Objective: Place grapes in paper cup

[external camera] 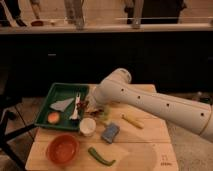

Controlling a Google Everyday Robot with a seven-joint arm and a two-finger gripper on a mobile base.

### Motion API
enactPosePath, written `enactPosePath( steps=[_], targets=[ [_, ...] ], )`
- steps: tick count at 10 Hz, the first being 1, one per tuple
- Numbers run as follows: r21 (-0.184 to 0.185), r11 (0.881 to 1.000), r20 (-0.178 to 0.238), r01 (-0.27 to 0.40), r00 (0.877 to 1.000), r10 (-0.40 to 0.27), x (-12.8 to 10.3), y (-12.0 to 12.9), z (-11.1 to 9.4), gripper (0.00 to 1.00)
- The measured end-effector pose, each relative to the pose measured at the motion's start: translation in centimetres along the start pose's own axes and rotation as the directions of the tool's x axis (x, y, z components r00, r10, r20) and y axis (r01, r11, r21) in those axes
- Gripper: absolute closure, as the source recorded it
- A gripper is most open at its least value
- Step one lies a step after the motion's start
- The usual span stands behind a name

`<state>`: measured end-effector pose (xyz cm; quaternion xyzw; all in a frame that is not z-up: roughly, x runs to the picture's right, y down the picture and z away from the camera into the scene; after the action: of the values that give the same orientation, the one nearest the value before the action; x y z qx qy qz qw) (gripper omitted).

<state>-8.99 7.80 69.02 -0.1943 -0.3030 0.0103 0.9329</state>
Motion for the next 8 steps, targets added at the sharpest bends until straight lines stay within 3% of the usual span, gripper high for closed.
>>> enactPosePath(
  steps=[1, 2, 3, 8],
  targets=[
    [0.007, 1.0, 0.078, 0.005, 0.997, -0.006, -0.8, 0.1, -0.2, 0.99],
    [0.006, 1.0, 0.113, 0.008, 0.994, -0.009, -1.1, 0.3, -0.2, 0.99],
    [-0.018, 1.0, 0.182, 0.012, 0.983, -0.009, -2.1, 0.9, 0.7, 0.99],
    [-0.073, 0.997, 0.311, 0.0, 0.95, 0.023, -3.0, 2.2, 2.7, 0.99]
  ],
)
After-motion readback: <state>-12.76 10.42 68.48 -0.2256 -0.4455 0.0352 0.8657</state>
